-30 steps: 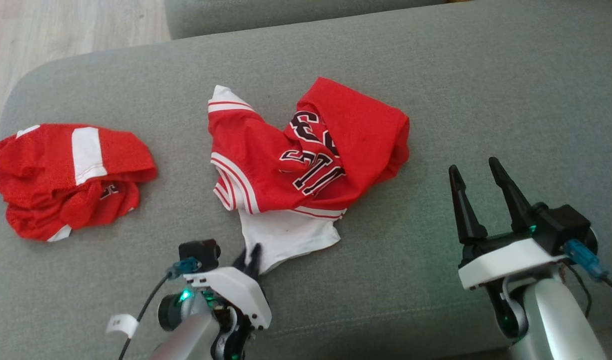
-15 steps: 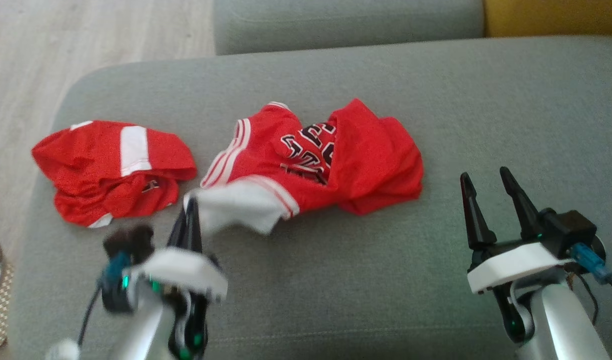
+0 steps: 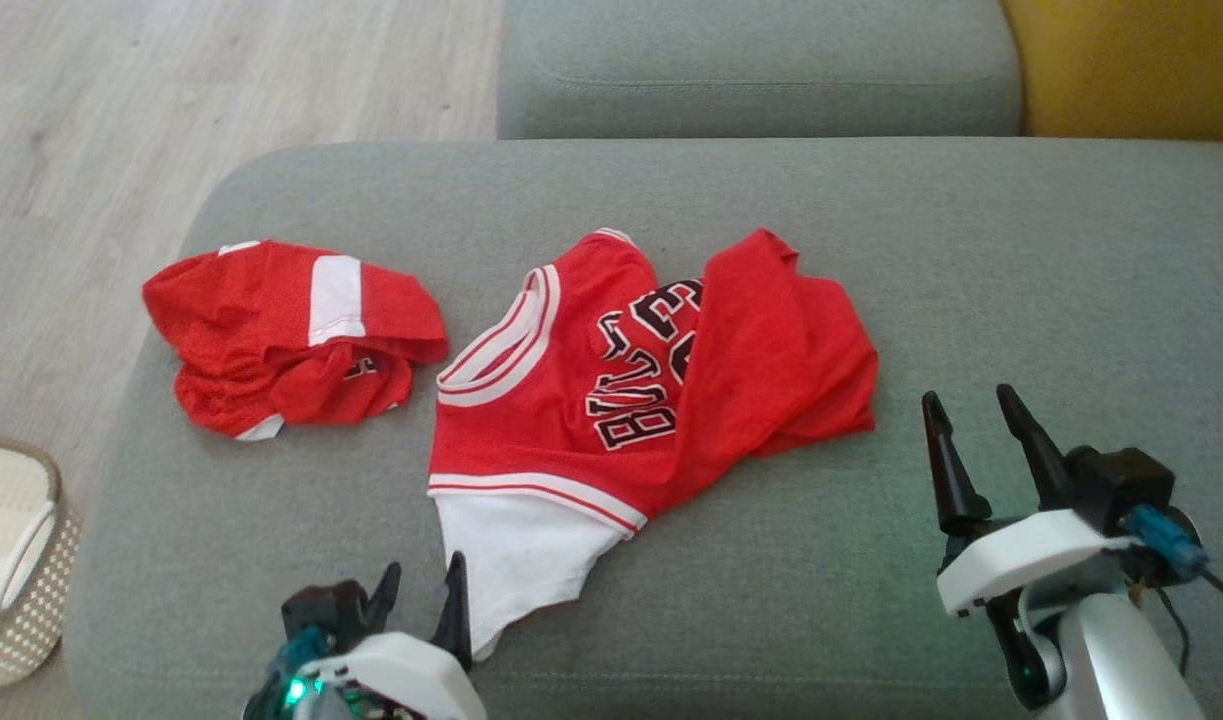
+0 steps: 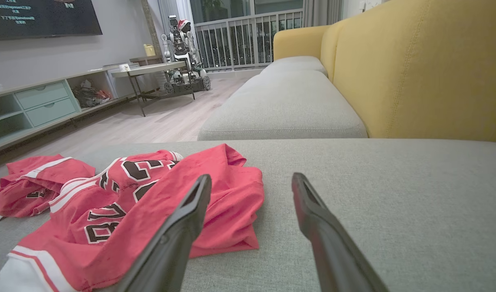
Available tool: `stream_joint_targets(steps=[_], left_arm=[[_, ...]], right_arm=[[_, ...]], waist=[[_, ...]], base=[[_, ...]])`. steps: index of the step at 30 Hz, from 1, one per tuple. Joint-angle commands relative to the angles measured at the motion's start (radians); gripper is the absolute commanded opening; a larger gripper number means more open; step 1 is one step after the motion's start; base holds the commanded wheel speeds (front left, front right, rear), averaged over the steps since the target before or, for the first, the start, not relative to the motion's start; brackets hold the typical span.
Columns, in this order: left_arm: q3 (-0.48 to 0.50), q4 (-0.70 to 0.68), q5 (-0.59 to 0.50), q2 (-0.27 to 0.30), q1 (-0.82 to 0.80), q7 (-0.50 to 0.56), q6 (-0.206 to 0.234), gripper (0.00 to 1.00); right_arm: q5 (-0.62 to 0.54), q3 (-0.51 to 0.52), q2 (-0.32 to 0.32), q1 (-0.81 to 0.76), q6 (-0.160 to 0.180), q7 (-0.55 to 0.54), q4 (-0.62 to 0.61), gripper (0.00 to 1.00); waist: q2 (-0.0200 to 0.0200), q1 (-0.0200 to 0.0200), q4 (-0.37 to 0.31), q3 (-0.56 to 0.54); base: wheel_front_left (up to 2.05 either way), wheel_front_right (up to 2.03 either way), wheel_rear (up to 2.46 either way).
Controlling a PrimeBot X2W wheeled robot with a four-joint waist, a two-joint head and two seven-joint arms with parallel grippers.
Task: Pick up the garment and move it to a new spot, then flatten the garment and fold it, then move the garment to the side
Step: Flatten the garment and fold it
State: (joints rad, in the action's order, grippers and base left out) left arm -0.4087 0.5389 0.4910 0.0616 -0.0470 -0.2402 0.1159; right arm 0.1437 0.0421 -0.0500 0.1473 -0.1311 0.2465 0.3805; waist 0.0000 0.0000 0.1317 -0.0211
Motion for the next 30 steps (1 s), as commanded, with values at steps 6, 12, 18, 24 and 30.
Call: stream_joint_targets(steps=[6,12,18,24,30], left_arm=[[0.047,-0.176,-0.058,-0.007,-0.059,-0.021,-0.024,1.00],[0.032,-0.256,-0.096,-0.010,-0.023,-0.021,-0.055,1.00],[-0.017,-0.288,-0.067,-0.011,-0.027,-0.021,-0.061,1.00],[-0.061,-0.303,-0.043,-0.011,-0.047,-0.021,-0.053,1.00],[-0.081,-0.309,-0.027,-0.011,-0.067,-0.022,-0.042,1.00]], right_arm=[[0.039,0.011,0.000,0.067,0.000,0.003,0.023,1.00],[0.072,0.079,0.000,0.191,0.000,-0.058,0.187,1.00],[0.088,0.175,0.000,0.372,0.000,-0.124,0.434,1.00],[-0.038,0.288,0.000,0.494,0.000,-0.122,0.576,1.00],[-0.245,0.483,-0.006,0.560,0.000,-0.133,0.637,1.00]], waist=[[0.0000,0.0000,0.060,0.014],[0.0000,0.0000,0.127,0.040],[0.0000,0.0000,0.193,0.086],[0.0000,0.0000,0.234,0.129],[0.0000,0.0000,0.262,0.158]], base=[[0.00,0.00,0.00],[0.00,0.00,0.00],[0.00,0.00,0.00],[0.00,0.00,0.00],[0.00,0.00,0.00]])
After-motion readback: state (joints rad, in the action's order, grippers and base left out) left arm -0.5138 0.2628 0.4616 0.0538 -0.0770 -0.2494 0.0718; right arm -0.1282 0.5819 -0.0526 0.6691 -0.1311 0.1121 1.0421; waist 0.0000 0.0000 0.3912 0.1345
